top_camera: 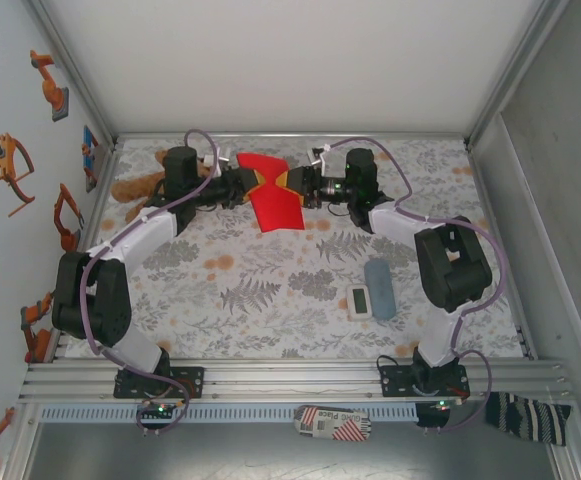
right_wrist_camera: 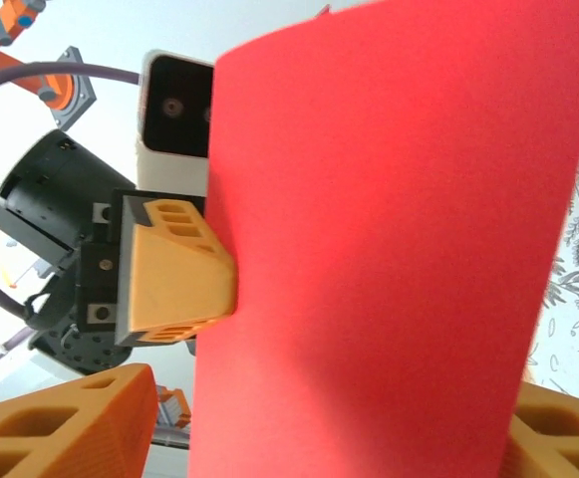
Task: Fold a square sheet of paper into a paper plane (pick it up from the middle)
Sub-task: First fold in half a square sheet of paper at the center of the table.
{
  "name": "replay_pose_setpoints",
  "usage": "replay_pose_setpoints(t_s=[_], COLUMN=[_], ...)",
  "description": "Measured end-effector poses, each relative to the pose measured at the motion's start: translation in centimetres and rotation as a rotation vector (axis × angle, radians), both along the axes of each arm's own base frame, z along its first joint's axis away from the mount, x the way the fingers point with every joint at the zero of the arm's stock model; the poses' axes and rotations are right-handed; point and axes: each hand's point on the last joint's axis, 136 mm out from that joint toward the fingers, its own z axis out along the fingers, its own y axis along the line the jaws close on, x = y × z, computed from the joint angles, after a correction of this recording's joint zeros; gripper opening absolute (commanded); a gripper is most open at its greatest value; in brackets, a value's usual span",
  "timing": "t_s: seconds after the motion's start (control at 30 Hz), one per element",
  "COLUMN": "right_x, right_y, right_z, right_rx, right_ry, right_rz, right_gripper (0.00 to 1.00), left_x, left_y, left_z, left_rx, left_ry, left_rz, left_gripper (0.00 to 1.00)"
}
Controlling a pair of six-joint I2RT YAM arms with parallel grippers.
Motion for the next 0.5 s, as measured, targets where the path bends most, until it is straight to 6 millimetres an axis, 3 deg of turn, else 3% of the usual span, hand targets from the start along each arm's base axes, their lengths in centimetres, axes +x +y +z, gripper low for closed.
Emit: replay_pose_setpoints(t_s=[0.3, 0.5], right_x=[0.7, 0.4], right_y=[-0.8, -1.2], right_z=[0.0, -1.2], right_rx=[0.001, -0.061], right_ry=[-0.003, -0.002], right_rz=[-0.021, -0.026], right_gripper=[0.38, 0.21], left_x=[-0.3, -0.4], left_y=[0.7, 1.0], left_z=[-1.3, -1.9], left_rx=[0.040, 0.059], left_ry=[0.017, 0.026], left_rz=[-0.003, -0.004], left_gripper=[0.26, 0.26])
